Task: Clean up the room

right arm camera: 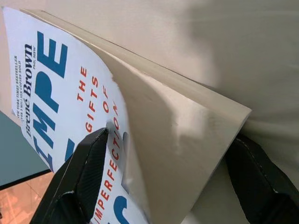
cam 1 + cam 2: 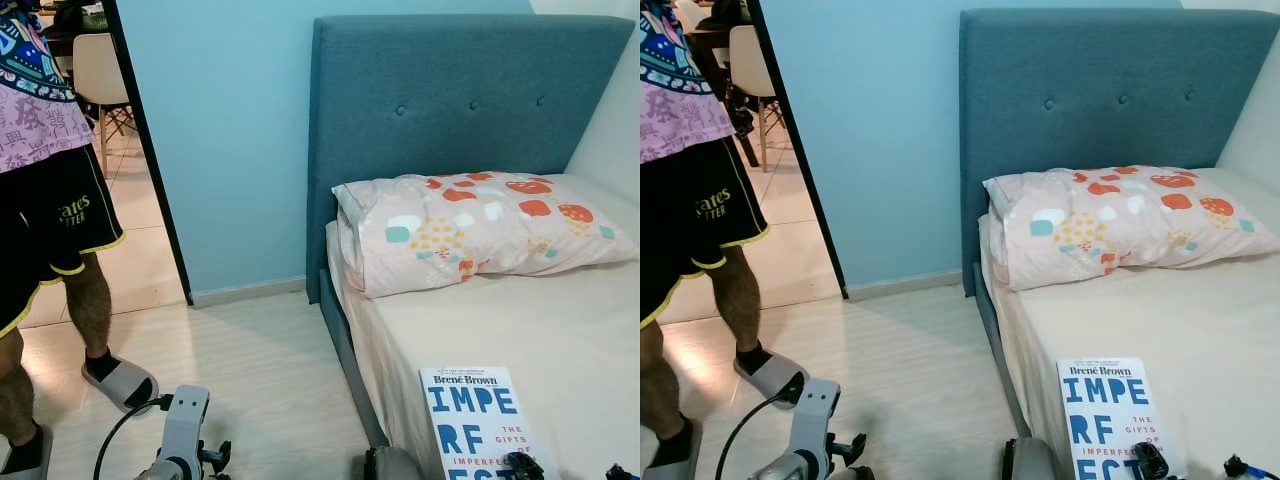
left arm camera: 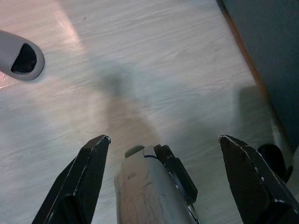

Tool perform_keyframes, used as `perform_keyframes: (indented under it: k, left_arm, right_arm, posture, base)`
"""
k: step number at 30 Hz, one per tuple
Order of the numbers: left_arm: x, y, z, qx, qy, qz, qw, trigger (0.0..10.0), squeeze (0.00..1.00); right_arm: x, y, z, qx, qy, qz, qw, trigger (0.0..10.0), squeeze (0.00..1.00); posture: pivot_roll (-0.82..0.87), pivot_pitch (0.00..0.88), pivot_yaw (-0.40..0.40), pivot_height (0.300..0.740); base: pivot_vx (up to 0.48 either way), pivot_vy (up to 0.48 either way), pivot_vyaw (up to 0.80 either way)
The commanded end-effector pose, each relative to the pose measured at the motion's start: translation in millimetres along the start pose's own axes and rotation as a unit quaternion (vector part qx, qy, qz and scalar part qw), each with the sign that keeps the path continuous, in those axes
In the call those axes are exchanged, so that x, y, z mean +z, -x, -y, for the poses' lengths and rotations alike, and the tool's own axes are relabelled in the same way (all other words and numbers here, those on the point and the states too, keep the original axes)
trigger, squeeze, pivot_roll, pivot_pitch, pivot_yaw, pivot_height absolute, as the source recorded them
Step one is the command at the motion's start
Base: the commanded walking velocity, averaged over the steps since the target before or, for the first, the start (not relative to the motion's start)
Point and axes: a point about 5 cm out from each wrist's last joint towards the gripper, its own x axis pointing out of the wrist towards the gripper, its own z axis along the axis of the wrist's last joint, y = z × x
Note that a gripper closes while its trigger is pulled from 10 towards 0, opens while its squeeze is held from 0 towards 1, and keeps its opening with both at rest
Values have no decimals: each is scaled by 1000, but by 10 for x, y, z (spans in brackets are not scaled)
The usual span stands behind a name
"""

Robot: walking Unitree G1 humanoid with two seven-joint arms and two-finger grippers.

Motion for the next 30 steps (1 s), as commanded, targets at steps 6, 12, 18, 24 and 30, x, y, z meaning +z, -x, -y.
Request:
perform_keyframes:
  k: [6,12,18,24,30]
  left_arm:
    - [4,18,-73,4,-15,1,1000,10000,0]
    - [19,21,-97,7,-16,4,1000,10000,0]
    - [68,12,-121,11,-16,11,1000,10000,0]
    - [120,2,-135,14,-15,19,1000,10000,0]
    - [175,-9,-153,19,-12,27,999,10000,0]
  right_arm:
    - [-297,-96,153,-25,-24,-58,998,7333,0]
    - [-291,-173,150,13,-45,-44,998,0,0]
    - [-263,-236,106,33,-46,-38,998,0,0]
    - [-206,-306,16,56,-48,-23,997,0,0]
    - [-57,-377,-365,139,12,-6,990,0,0]
  posture:
    - [-109,30,-11,561]
    - [-104,35,-6,561]
    - [-94,36,-1,561]
    - [-92,35,0,561]
    - [-90,29,6,561]
  base:
    - [0,0,0]
    - [0,0,0]
    - [0,0,0]
    - [0,0,0]
    - [0,0,0]
